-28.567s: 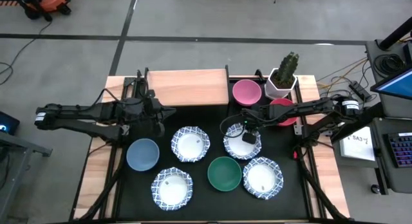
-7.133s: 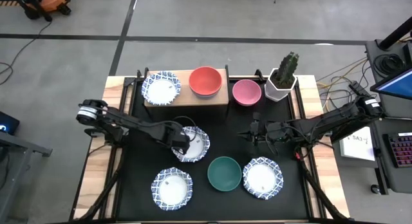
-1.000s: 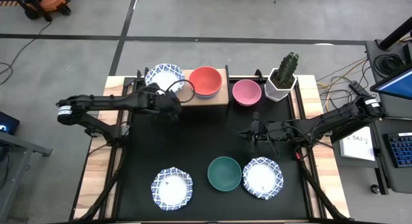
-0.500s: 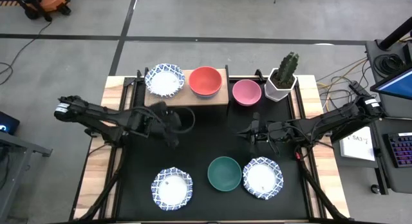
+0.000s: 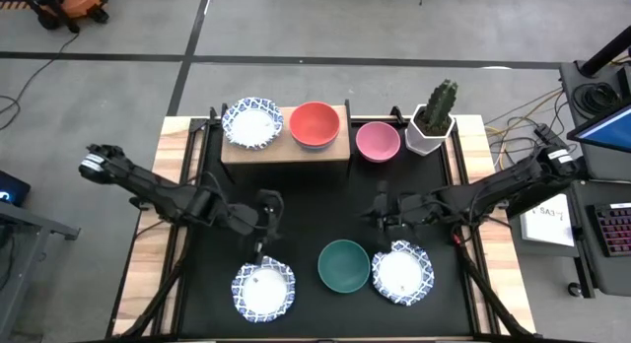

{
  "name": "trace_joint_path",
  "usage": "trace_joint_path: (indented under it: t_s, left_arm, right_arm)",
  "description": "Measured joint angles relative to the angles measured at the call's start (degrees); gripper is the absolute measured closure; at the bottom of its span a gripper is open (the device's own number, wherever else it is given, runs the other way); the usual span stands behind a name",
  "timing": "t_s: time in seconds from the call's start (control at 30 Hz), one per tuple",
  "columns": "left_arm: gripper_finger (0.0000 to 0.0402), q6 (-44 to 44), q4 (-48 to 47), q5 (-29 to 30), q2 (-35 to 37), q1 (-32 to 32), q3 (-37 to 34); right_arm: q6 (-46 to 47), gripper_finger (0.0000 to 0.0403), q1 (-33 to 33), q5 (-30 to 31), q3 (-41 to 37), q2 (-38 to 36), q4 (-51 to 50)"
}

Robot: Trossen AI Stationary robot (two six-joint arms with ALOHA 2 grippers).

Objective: Place and stack bowls onto a shelf
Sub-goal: Stack the green bowl on top of the orange bowl on the shelf

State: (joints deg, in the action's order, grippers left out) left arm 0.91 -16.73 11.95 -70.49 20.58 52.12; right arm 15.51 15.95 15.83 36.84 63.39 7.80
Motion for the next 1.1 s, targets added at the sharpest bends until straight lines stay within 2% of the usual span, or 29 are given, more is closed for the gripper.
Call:
trace_joint_path:
  t_s: [0.23, 0.33, 0.47, 0.7, 0.9, 1.1]
  left_arm:
    - [0.0402, 4.3, 21.3, -0.6, 6.4, -2.2, -13.5]
    - [0.0402, 4.6, 25.3, -0.5, 9.3, -3.1, -16.6]
    - [0.0402, 4.8, 25.6, -0.5, 12.4, -4.2, -18.0]
    - [0.0402, 9.2, 25.2, -0.3, 16.1, -5.0, -18.2]
    - [0.0402, 10.4, 24.5, 5.2, 16.9, -5.1, -18.2]
    - [0.0402, 10.4, 22.5, 10.2, 16.3, -5.1, -18.2]
  right_arm:
    - [2.5, 0.0394, 0.7, -1.2, 10.2, 5.9, -14.7]
    - [2.5, 0.0393, 0.7, -1.3, 14.8, 8.6, -19.2]
    - [3.3, 0.0374, 0.7, -1.3, 21.6, 12.0, -28.4]
    - [4.5, 0.0293, 0.8, -3.2, 31.7, 18.6, -40.4]
    - [4.3, 0.0246, 1.1, -11.3, 34.3, 24.2, -43.7]
    - [8.0, 0.0242, 1.1, -15.4, 34.5, 28.9, -44.4]
